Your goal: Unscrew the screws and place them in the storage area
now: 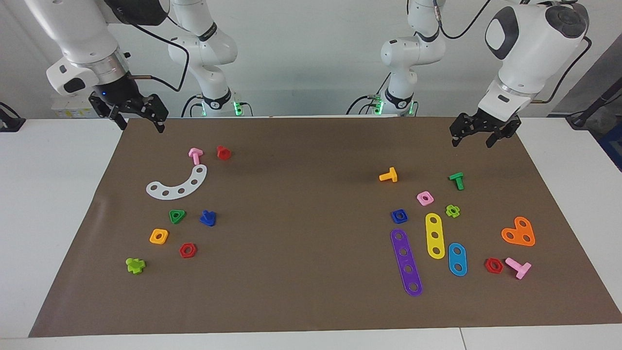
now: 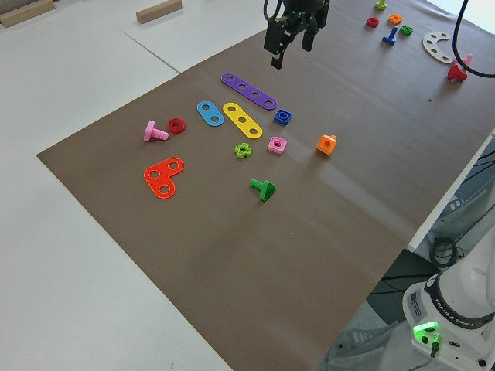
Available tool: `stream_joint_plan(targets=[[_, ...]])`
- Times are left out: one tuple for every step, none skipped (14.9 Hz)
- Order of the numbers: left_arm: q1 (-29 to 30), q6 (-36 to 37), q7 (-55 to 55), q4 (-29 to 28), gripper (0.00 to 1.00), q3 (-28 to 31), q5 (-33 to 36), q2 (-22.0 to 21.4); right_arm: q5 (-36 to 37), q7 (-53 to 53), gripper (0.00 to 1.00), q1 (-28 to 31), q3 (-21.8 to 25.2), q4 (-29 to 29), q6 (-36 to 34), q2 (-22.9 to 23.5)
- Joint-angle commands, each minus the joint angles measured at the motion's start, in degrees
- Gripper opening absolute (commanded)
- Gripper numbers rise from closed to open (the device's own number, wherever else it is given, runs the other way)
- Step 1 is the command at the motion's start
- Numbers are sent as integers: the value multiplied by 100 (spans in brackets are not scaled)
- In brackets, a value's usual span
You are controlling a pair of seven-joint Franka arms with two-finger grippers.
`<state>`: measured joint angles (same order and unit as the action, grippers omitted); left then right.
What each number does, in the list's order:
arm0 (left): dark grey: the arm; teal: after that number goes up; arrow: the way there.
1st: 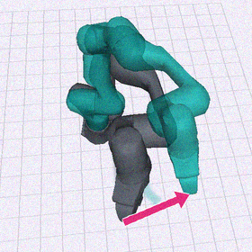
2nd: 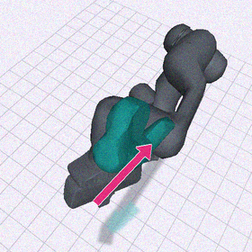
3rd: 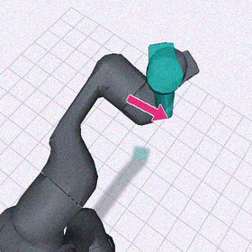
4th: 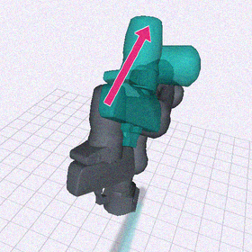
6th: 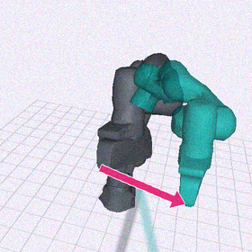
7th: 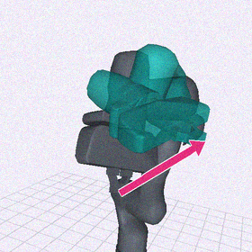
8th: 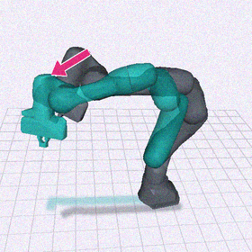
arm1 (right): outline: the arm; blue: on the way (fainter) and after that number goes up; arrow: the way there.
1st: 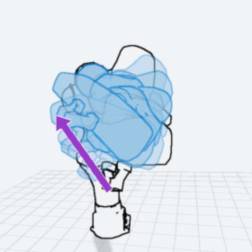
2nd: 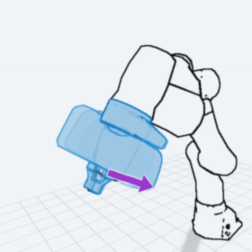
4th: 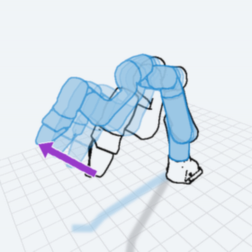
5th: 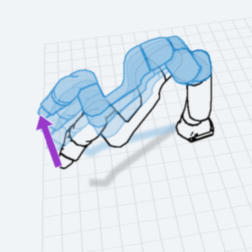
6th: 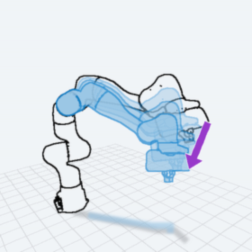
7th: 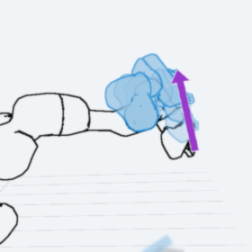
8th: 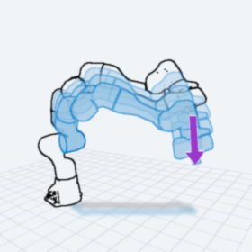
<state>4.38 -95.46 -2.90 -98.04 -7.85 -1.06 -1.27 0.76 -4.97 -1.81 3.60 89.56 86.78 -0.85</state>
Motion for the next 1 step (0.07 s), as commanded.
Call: stream_joint_plan(targets=[[89,-96,-26,-189,100,-50,97,-172,73,128,100,94,-61,96,94,-47]])
